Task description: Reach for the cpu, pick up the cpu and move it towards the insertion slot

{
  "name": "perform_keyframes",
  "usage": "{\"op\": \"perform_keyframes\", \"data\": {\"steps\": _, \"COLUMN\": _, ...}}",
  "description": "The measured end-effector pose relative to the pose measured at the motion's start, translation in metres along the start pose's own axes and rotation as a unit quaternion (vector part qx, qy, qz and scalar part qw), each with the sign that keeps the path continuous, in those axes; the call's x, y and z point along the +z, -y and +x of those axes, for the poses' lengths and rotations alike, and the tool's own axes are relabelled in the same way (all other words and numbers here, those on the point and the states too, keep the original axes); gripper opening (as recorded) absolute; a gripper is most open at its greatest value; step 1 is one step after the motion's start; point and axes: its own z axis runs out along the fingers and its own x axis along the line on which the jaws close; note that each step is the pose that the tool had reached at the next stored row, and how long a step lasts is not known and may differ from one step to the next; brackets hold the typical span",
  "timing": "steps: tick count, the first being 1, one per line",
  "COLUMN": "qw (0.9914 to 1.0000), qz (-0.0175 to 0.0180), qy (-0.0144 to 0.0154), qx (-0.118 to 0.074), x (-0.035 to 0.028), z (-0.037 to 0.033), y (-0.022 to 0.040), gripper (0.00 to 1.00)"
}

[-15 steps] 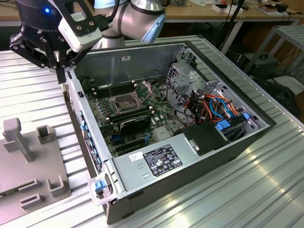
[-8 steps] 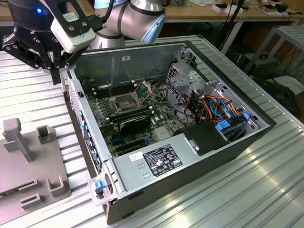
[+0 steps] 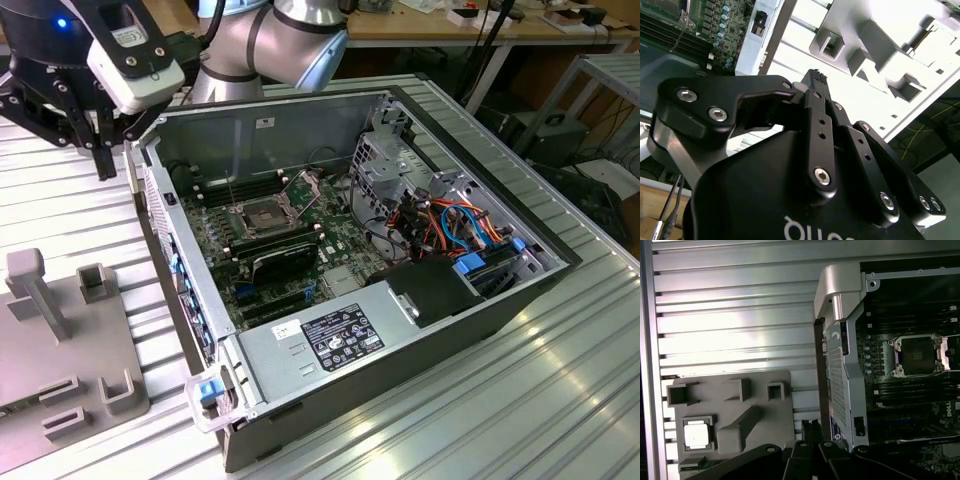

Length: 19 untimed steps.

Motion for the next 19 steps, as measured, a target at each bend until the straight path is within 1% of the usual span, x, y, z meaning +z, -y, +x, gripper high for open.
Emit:
{"op": "perform_keyframes", "data": {"steps": 12, "qw": 1.00000, "qz": 0.0000, "qy": -0.0004, "qx": 0.000, "x": 0.0002, "z": 0.0150, "y": 0.0011, "gripper": 0.11}}
{"op": "perform_keyframes", "data": {"steps": 13, "qw": 1.00000, "qz": 0.0000, "qy": -0.0005, "qx": 0.000, "x": 0.0003, "z": 0.0179, "y": 0.0014, "gripper": 0.11}}
{"op": "perform_keyframes", "data": {"steps": 16, "qw": 1.00000, "qz": 0.0000, "qy": -0.0007, "qx": 0.000, "x": 0.0003, "z": 0.0221, "y": 0.0017, "gripper": 0.11}}
{"op": "perform_keyframes", "data": {"steps": 19, "qw": 1.00000, "qz": 0.0000, "qy": -0.0008, "qx": 0.000, "x": 0.0003, "z": 0.0252, "y": 0.0019, "gripper": 0.11}}
